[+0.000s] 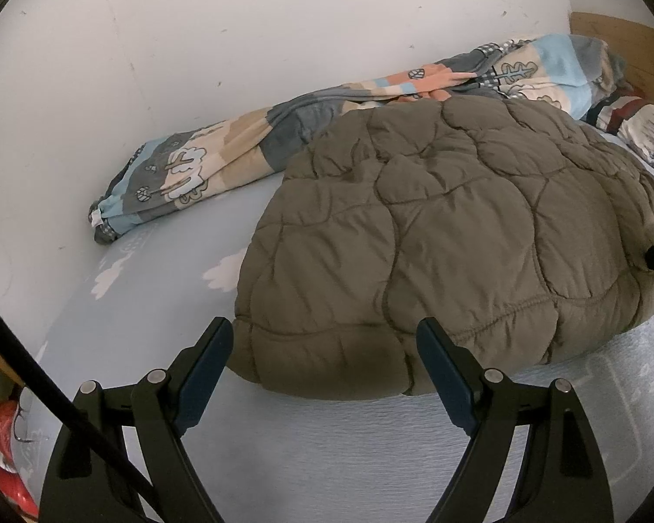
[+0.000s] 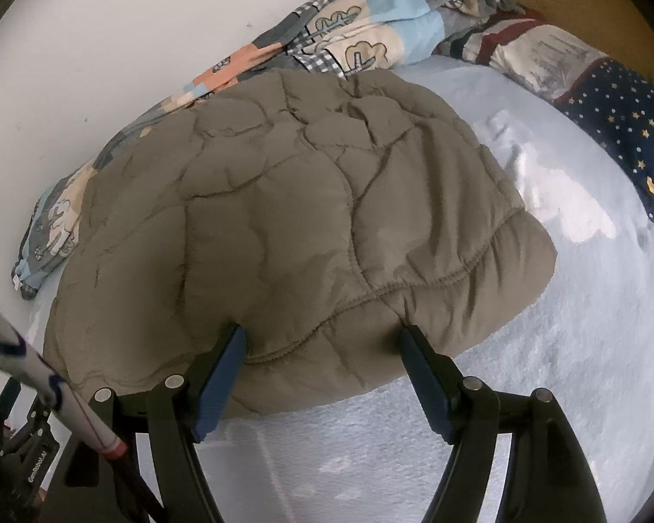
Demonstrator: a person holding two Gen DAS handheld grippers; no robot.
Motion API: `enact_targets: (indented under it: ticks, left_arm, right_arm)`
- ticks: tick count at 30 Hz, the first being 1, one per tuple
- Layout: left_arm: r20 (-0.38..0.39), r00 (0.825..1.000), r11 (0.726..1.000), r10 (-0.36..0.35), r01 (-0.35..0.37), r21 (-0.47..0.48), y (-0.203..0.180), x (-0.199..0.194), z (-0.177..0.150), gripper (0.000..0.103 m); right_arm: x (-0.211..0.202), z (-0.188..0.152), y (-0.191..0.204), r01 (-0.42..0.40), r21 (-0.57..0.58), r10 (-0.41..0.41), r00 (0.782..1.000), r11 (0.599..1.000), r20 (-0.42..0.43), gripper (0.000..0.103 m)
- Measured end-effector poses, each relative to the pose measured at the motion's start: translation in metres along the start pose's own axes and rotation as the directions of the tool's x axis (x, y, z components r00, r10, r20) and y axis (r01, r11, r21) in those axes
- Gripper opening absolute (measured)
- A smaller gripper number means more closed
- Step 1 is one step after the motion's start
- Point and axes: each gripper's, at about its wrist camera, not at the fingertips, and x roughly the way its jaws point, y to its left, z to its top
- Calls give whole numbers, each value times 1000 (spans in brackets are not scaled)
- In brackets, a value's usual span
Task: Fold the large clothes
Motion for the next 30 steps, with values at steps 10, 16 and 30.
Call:
enact_targets:
  ticks: [10, 16, 30]
  left_arm:
    - [3, 1000, 1000, 2, -2, 1, 1, -1, 0, 86]
    - [2, 1000, 1000, 4, -4, -1, 0, -1, 1, 86]
    - [-2, 1000, 1000, 2, -2, -11, 4, 0, 3, 86]
  right_arm:
    - [-1, 0, -6, -4, 9, 4, 1000, 1000, -9, 78]
    - [-1, 2, -9, -1, 15, 1, 1000, 1000, -11, 78]
    - [-5, 7, -24, -3, 51, 4, 1000, 999, -9, 78]
